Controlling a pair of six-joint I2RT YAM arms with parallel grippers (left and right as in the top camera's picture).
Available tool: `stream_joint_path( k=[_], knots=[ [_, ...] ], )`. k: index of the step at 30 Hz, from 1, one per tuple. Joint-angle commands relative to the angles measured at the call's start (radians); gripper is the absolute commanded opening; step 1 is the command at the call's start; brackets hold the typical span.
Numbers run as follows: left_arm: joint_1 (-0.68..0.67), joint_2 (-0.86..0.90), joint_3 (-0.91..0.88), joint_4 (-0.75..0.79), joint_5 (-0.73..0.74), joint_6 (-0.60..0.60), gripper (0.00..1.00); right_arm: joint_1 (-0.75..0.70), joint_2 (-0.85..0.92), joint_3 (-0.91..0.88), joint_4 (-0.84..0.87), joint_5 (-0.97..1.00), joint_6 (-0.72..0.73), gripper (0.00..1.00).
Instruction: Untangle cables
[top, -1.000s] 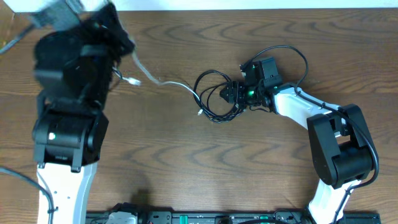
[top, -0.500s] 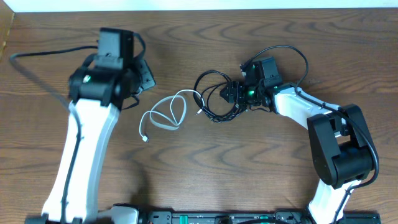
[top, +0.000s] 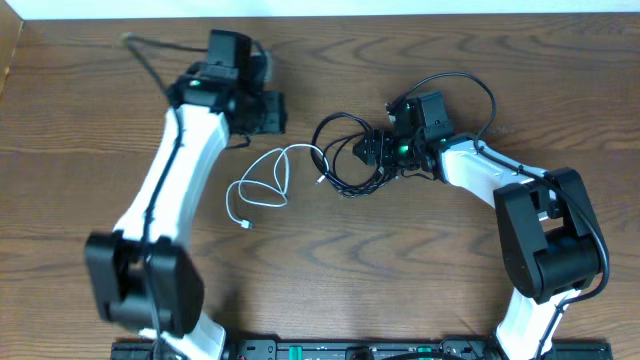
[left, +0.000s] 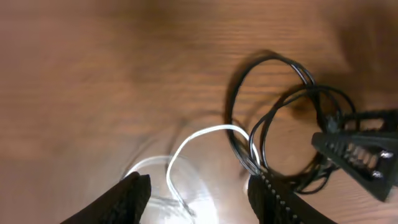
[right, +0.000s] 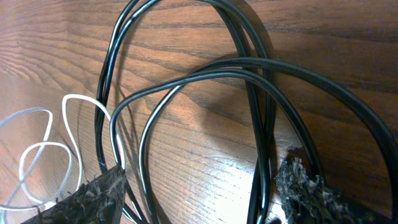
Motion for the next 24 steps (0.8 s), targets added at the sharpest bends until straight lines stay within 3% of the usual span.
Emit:
stream_joint_path(
  k=[1,6,15,20,24],
  knots=[
    [-0.036,0.083,-0.003,0.036,0.05,0.296,0.55,0.0,0.011,0.003,-0.009,0.016,-0.002,0.75],
    [-0.055,0.176,-0.003,0.046,0.05,0.469,0.55,0.0,0.011,0.003,-0.009,0.016,-0.001,0.75],
    [-0.053,0.279,-0.003,0.077,-0.033,0.513,0.55,0.0,0.011,0.003,-0.008,0.016,-0.001,0.76],
    [-0.053,0.299,-0.006,0.058,-0.033,0.512,0.48,0.0,0.011,0.003,-0.008,0.016,-0.001,0.76],
    [-0.052,0.305,-0.018,0.054,-0.033,0.512,0.28,0.0,0.011,0.003,-0.008,0.017,-0.001,0.76]
  ],
)
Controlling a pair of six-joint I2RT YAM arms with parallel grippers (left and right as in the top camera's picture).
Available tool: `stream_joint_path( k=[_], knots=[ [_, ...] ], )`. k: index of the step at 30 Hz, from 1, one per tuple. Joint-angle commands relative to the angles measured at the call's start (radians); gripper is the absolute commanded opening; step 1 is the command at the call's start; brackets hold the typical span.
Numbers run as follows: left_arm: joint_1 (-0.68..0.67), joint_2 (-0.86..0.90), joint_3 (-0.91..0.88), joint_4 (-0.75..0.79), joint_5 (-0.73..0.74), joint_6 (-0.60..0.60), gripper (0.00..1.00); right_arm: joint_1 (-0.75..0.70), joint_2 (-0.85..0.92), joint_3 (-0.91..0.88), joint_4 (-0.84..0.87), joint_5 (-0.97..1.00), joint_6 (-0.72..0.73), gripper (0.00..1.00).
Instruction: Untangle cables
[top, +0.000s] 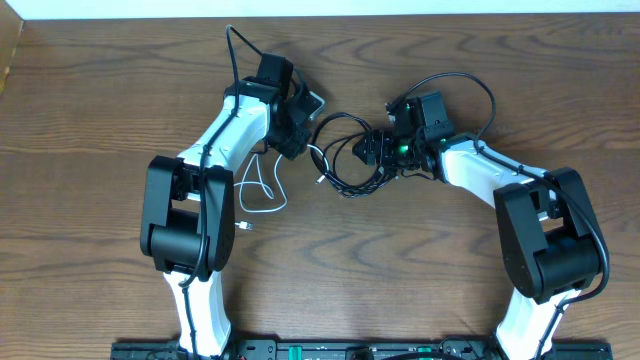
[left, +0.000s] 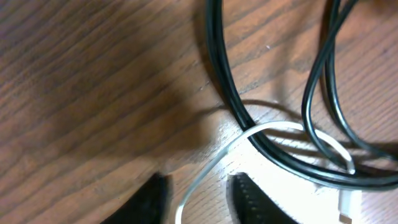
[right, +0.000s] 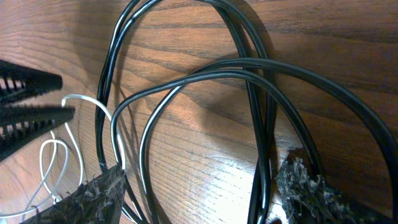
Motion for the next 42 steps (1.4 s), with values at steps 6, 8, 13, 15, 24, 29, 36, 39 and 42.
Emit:
stream_joint_path(
  k=[6,8,13,15,24,29,36,39,42],
  knots=[
    [0.004,0.023,-0.021,-0.016,-0.01,0.005,0.28,0.0,0.011,0.002,-0.008,0.017,0.0,0.76],
    [0.004,0.023,-0.023,-0.015,-0.01,0.006,0.34,0.0,0.011,0.002,-0.008,0.017,0.0,0.76],
    [0.004,0.023,-0.034,0.022,-0.01,0.005,0.39,0.0,0.011,0.002,-0.008,0.017,0.0,0.76],
    [0.004,0.023,-0.038,0.029,-0.009,0.005,0.39,0.0,0.011,0.002,-0.008,0.017,0.0,0.76],
    [0.004,0.023,-0.038,0.04,-0.009,0.002,0.39,0.0,0.011,0.002,-0.008,0.017,0.0,0.77],
    [0.004,0.032,-0.039,0.055,-0.005,-0.002,0.38,0.0,0.011,0.002,-0.008,0.017,0.0,0.77],
    [0.003,0.076,-0.039,0.055,-0.006,-0.002,0.29,0.0,0.011,0.002,-0.007,0.017,0.0,0.77],
    [0.003,0.073,-0.039,0.055,-0.006,-0.002,0.08,0.0,0.011,0.002,-0.007,0.017,0.0,0.78],
    [0.003,0.053,-0.034,0.055,-0.006,-0.003,0.08,0.0,0.011,0.002,-0.004,0.017,0.0,0.79]
  ],
)
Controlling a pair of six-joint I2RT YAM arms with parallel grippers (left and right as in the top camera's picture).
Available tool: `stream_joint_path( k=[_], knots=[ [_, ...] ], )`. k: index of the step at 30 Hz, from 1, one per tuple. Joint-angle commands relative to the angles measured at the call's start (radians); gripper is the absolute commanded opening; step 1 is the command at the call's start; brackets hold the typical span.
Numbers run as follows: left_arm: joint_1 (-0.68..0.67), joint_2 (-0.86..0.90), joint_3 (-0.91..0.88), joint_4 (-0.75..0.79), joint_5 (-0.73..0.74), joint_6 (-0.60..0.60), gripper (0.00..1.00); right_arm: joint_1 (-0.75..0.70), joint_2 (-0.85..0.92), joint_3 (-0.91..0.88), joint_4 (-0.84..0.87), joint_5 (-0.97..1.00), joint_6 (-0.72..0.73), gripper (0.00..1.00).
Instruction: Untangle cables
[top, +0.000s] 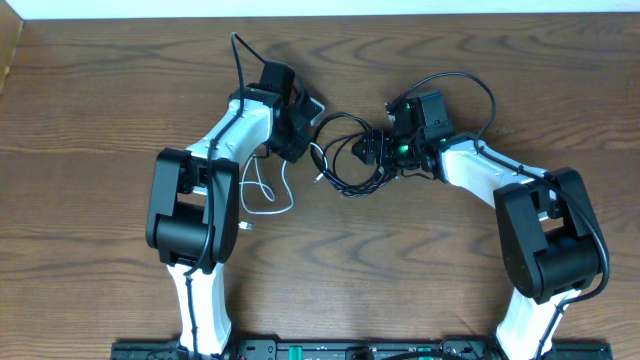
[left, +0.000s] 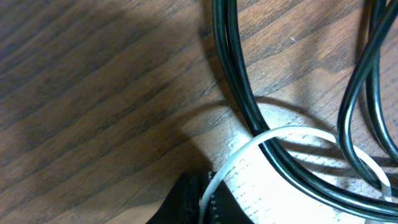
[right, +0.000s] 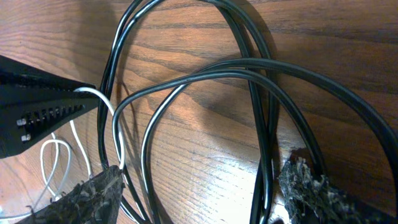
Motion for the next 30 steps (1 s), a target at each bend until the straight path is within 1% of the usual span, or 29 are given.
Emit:
stream_joint_path(
  k=[1,3,7,14,19,22,26,30],
  knots=[
    [0.003,-0.006,-0.005,-0.006,-0.004,-0.006,0.07,0.0,0.011,0.002,-0.005,0.022,-0.001,0.79],
    [0.003,-0.042,0.004,-0.006,-0.009,-0.035,0.07,0.0,0.011,0.002,-0.003,0.022,-0.001,0.79],
    [0.003,-0.154,0.034,-0.004,-0.011,-0.132,0.07,0.0,0.011,0.002,-0.003,0.022,-0.001,0.79],
    [0.003,-0.437,0.041,0.05,-0.011,-0.292,0.08,0.0,0.011,0.002,-0.004,0.022,-0.001,0.79],
    [0.003,-0.584,0.041,0.08,-0.01,-0.354,0.07,0.0,0.011,0.002,-0.004,0.022,-0.002,0.8],
    [0.003,-0.636,0.041,0.088,-0.01,-0.38,0.07,0.0,0.011,0.002,-0.005,0.022,-0.002,0.79],
    [0.003,-0.657,0.041,0.084,-0.01,-0.431,0.07,0.0,0.011,0.002,-0.003,0.022,-0.002,0.79],
    [0.003,-0.656,0.04,0.066,-0.007,-0.521,0.08,0.0,0.011,0.002,0.013,-0.012,-0.046,0.8]
  ],
)
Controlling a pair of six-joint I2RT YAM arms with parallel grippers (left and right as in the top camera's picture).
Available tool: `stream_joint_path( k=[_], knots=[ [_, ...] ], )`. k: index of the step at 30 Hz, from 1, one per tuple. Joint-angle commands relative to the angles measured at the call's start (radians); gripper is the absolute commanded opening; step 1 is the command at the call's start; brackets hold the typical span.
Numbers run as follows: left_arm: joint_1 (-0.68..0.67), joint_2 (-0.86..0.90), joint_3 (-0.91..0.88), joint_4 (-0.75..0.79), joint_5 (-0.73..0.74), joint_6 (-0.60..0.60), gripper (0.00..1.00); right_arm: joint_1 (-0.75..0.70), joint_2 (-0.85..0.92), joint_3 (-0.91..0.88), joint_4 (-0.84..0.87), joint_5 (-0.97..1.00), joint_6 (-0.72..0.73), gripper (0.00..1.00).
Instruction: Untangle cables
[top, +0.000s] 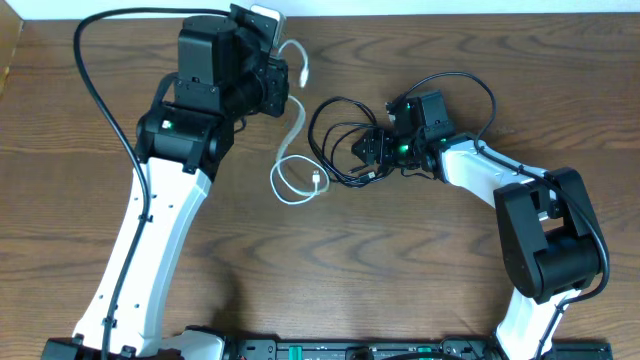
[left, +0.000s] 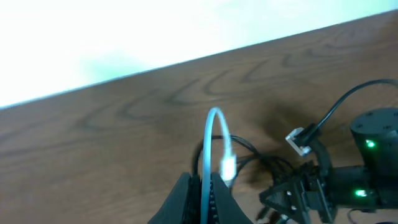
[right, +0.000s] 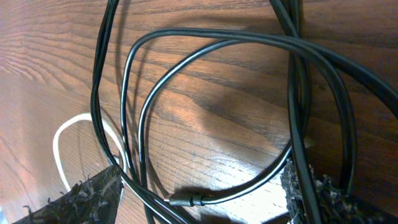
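My left gripper (top: 283, 76) is raised well above the table at the back and is shut on the white cable (top: 293, 140). The cable hangs down to a small loop on the wood. In the left wrist view the white cable (left: 215, 134) arcs up from between the shut fingertips (left: 186, 190). The black cable (top: 340, 140) lies in tangled loops just right of it. My right gripper (top: 372, 150) rests low over that bundle. Its open fingers (right: 93, 193) straddle the black cable (right: 205, 93), and a bit of white cable (right: 65, 134) shows at the left.
The table's far edge (top: 400, 14) meets a white wall close behind the raised left gripper. The left arm's own black lead (top: 100, 80) loops out to the left. A black rail (top: 350, 350) runs along the front edge.
The left gripper, low on the table and shut on the white cable at the black loops, is now lifted high and back. The white cable hangs free, left of the black bundle.
At first the left gripper hovered open left of the bundle, and the white cable lay looped with one end under the black loops. Then it was down at that crossing, then shut on the white cable. Now the cable is raised apart. The right gripper stayed open on the black bundle throughout.
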Motion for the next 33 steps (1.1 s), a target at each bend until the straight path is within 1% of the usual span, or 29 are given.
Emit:
stream_joint_path(
  k=[1,3,5,8,10,13,15,18,20,22,24,27,30,33],
  knots=[
    [0.004,0.003,0.011,-0.01,-0.006,-0.127,0.07,-0.002,0.009,0.002,0.021,-0.061,-0.066,0.8],
    [0.004,0.003,0.011,-0.01,-0.006,-0.191,0.08,-0.005,0.003,0.002,0.066,-0.18,-0.114,0.76],
    [0.004,0.003,0.011,-0.009,-0.006,-0.285,0.07,-0.006,-0.008,0.002,0.141,-0.325,-0.149,0.76],
    [0.004,-0.001,0.011,-0.009,-0.006,-0.388,0.07,-0.005,-0.036,0.002,0.24,-0.45,-0.159,0.77],
    [0.004,-0.007,0.011,-0.01,-0.005,-0.46,0.07,-0.001,-0.059,0.002,0.306,-0.499,-0.169,0.8],
    [0.004,-0.027,0.011,-0.01,-0.005,-0.569,0.08,0.009,-0.086,0.002,0.383,-0.499,-0.168,0.88],
    [0.004,-0.05,0.011,-0.01,-0.002,-0.629,0.07,0.016,-0.091,0.002,0.432,-0.496,-0.168,0.89],
    [0.004,-0.094,0.011,-0.01,-0.002,-0.693,0.08,0.03,-0.091,0.002,0.462,-0.438,-0.135,0.89],
    [0.004,-0.126,0.011,-0.01,-0.002,-0.704,0.07,0.047,-0.091,0.002,0.476,-0.424,-0.13,0.89],
    [0.004,-0.153,0.011,-0.011,-0.001,-0.721,0.07,0.074,-0.091,0.002,0.506,-0.423,-0.13,0.87],
    [0.004,-0.171,0.011,-0.018,-0.001,-0.776,0.07,0.105,-0.091,0.002,0.545,-0.42,-0.121,0.85],
    [0.004,-0.18,0.011,-0.02,-0.002,-0.831,0.08,0.155,-0.091,0.002,0.584,-0.388,-0.1,0.82],
    [0.004,-0.177,0.011,-0.021,-0.001,-0.858,0.08,0.195,-0.091,0.002,0.627,-0.381,-0.061,0.83],
    [0.004,-0.175,0.011,-0.02,0.027,-0.876,0.08,0.232,-0.091,0.002,0.641,-0.327,-0.052,0.84]
  ],
)
